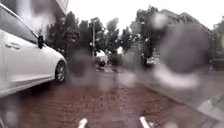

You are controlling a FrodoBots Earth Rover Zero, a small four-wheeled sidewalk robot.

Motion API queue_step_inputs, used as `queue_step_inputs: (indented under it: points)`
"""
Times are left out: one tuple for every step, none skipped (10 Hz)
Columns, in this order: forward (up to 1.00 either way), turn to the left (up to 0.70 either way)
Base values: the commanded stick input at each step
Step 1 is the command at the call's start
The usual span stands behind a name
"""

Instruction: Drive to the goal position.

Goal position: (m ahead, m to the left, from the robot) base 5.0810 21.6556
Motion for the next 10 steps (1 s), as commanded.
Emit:
queue_step_inputs:
  points:
    - [0.70,0.00]
    - [0.70,0.00]
    - [0.70,0.00]
    - [0.70,0.00]
    - [0.70,0.00]
    - [0.70,0.00]
    - [0.70,0.00]
    - [0.70,0.00]
    - [0.70,0.00]
    - [0.70,0.03]
